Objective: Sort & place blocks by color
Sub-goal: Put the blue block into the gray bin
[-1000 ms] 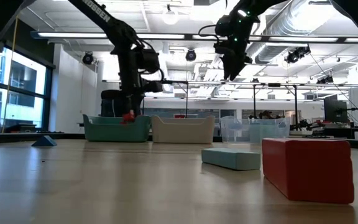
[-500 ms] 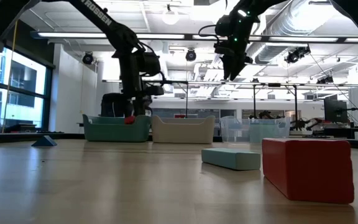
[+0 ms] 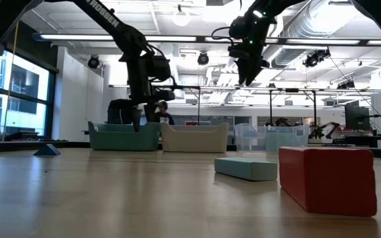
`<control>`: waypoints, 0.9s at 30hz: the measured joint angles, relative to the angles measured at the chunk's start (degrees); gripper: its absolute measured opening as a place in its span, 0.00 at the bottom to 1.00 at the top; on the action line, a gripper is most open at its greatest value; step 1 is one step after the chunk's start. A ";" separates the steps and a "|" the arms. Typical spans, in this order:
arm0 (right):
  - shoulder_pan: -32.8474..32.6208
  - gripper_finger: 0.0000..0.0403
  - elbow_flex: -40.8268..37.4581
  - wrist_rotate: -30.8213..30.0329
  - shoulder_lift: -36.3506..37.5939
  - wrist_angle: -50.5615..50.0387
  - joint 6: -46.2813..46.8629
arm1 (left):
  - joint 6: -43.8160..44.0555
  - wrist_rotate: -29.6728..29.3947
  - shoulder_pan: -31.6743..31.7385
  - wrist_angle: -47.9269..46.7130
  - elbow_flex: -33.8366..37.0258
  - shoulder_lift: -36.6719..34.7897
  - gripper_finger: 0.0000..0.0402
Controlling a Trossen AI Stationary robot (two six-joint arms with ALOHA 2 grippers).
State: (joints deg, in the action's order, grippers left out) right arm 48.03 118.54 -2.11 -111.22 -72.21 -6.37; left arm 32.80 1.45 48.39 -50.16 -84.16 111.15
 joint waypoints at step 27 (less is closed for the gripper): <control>-10.36 0.48 0.02 16.29 0.00 -17.91 9.07 | -15.29 1.38 -0.45 0.05 -0.04 -11.98 0.29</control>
State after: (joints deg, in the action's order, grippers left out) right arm 37.67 118.56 14.18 -111.22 -90.12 2.70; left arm 17.50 2.83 47.94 -50.11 -84.20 99.17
